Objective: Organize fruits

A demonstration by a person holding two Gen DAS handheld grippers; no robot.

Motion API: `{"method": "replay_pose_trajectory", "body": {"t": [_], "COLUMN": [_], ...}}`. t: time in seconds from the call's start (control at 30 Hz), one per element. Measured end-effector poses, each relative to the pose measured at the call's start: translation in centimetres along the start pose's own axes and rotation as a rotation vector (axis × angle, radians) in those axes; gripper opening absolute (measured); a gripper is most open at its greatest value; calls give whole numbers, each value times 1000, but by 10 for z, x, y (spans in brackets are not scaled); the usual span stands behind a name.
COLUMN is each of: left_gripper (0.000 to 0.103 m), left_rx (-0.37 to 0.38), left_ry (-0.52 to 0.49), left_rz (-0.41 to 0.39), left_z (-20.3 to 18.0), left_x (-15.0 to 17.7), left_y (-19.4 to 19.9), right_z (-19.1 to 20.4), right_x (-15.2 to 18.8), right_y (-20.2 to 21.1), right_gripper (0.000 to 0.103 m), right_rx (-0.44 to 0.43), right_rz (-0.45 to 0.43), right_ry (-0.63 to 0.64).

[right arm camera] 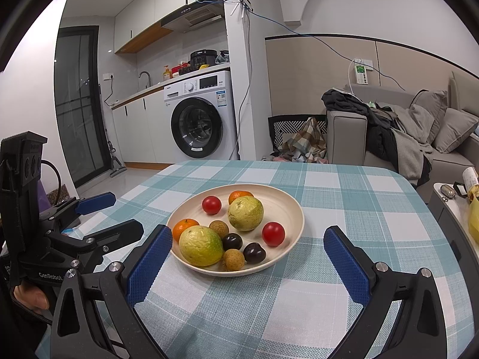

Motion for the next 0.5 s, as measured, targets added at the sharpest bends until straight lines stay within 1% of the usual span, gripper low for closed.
{"method": "replay_pose_trajectory", "body": {"t": [0.5], "left_gripper": [102], "left_rx": [-6], "left_ry": [0], "left_rz": [-3], "left_z": [-4], "left_x": [-2], "left_y": [-1], "right_z": [1], "right_x": [0], "right_y": [0], "right_gripper": [103], "right_rx": [0], "right_rz": [0], "right_ry": [1]}}
Point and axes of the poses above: each gripper's, at about its wrist camera, not at the fingertips, and y roughly against the way its jaws point, z to its left, x to its underside, the point moved 2 cm from there along -y, roughly the way its jaws point, and after that the axes turned 7 degrees about -y, right-handed, at the moved point
